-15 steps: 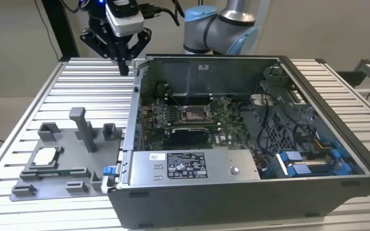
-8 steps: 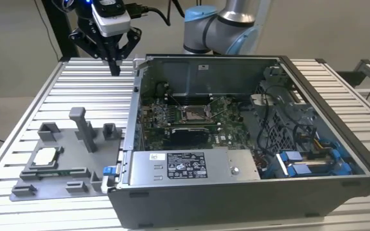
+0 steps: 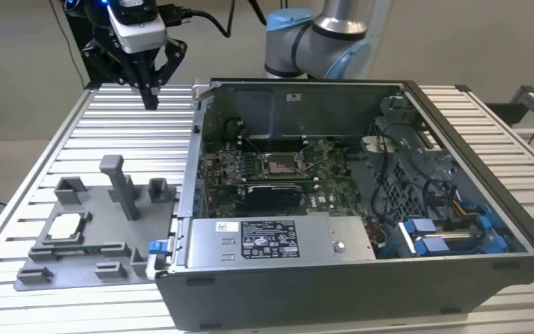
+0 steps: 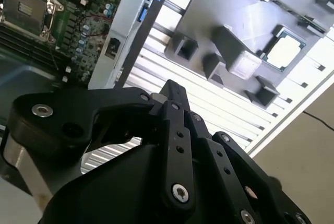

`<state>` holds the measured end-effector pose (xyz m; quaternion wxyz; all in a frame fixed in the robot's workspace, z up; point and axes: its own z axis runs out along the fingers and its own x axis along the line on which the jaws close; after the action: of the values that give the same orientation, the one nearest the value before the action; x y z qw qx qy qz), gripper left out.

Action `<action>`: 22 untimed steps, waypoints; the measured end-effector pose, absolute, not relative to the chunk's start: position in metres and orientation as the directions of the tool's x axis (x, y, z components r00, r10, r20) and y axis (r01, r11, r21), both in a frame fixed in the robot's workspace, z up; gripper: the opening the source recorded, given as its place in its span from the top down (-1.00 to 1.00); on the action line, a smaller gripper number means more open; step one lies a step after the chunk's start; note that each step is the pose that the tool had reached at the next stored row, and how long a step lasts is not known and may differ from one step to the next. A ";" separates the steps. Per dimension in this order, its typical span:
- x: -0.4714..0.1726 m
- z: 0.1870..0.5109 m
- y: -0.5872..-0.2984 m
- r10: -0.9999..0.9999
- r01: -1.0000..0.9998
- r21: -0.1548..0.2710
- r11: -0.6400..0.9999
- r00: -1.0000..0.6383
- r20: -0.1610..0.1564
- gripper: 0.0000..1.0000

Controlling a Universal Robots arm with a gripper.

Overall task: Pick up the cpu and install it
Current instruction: 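Pick up the cpu and move it towards the insertion slot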

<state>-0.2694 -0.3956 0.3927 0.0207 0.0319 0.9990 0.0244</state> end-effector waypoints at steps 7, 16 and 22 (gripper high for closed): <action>-0.272 0.393 -0.395 0.065 0.063 0.050 0.997 -0.997 -0.040 1.00; -0.285 0.393 -0.395 0.065 0.063 0.050 0.997 -0.997 -0.040 1.00; -0.306 0.393 -0.395 0.065 0.063 0.050 0.997 -0.997 -0.040 1.00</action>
<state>-0.3060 -0.3951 0.3925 0.0208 0.0320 0.9990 0.0244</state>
